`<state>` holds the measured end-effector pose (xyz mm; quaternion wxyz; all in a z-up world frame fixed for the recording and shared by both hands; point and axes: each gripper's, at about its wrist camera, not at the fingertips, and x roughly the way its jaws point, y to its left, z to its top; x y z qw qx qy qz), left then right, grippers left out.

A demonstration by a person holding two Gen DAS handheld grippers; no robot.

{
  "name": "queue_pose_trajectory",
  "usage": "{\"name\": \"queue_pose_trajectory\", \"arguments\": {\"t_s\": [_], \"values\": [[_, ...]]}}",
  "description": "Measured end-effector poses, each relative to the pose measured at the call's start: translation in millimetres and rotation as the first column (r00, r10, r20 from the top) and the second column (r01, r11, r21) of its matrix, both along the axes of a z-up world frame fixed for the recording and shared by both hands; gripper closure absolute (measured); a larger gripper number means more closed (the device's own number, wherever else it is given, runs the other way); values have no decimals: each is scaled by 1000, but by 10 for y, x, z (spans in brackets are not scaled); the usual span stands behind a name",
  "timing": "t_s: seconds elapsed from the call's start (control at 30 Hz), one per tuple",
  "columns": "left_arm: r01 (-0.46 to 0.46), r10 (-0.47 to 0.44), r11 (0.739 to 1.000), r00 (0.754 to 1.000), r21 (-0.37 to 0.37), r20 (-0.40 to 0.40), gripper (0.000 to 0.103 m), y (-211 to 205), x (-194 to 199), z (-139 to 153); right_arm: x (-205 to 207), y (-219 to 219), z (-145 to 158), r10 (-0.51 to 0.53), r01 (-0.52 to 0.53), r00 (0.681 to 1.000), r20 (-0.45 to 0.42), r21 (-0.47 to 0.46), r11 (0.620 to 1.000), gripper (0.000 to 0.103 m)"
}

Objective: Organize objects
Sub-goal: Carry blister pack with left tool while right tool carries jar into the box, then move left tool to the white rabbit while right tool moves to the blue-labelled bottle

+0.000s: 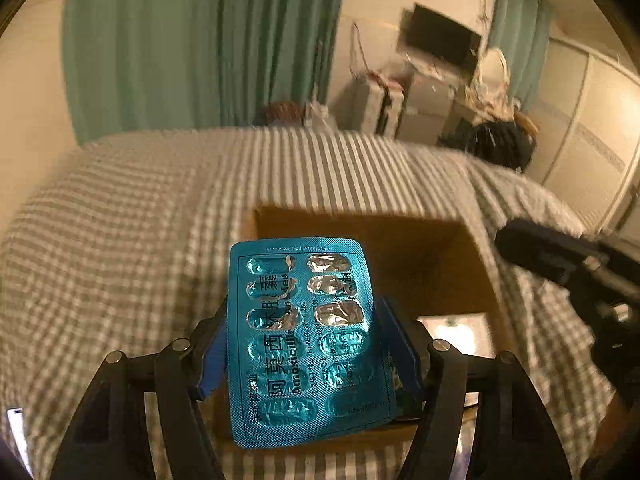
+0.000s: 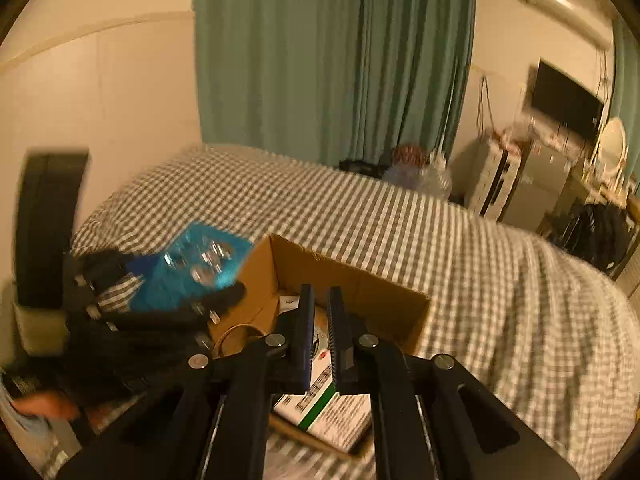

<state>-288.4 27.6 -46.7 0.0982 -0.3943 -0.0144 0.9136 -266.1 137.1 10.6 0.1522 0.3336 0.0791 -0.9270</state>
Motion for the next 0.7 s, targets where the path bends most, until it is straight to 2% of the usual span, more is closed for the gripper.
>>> {"name": "queue_pose_trajectory", "arguments": {"t_s": [0.13,0.2,0.23,0.27,0.3,0.4,0.53,0.6,0.7], "values": [[57,-56,998,998,-25,20,29,115,-64,-264,-78,30,-261,3,-3,999,46,-9,1000,97],[72,-71,997,997,-33,27,16,177,-73,-316,-111,65,-364,-13,13,998,68,0,1000,95],[61,-60,997,998,-45,18,5,184,-46,-303,-114,89,-381,-21,21,997,72,-2,1000,93],[35,-36,998,999,-60,-4,1,176,-20,-256,-110,129,-373,-29,30,997,73,-7,1000,86],[23,-24,998,1000,-61,-19,1,179,66,-221,-84,162,-348,-38,39,997,68,-11,999,71],[-3,1,1000,999,-31,-46,1,85,177,-5,89,201,-188,-60,61,998,21,-27,998,42],[-32,31,1000,994,2,-106,0,-68,477,390,428,254,134,-69,68,997,-40,-41,997,36],[-48,48,999,988,-1,-150,0,-140,673,588,615,274,323,-79,75,994,-73,-44,996,26],[-62,60,998,977,-4,-206,0,-167,971,809,879,321,591,-92,87,989,-114,-48,995,24]]}}
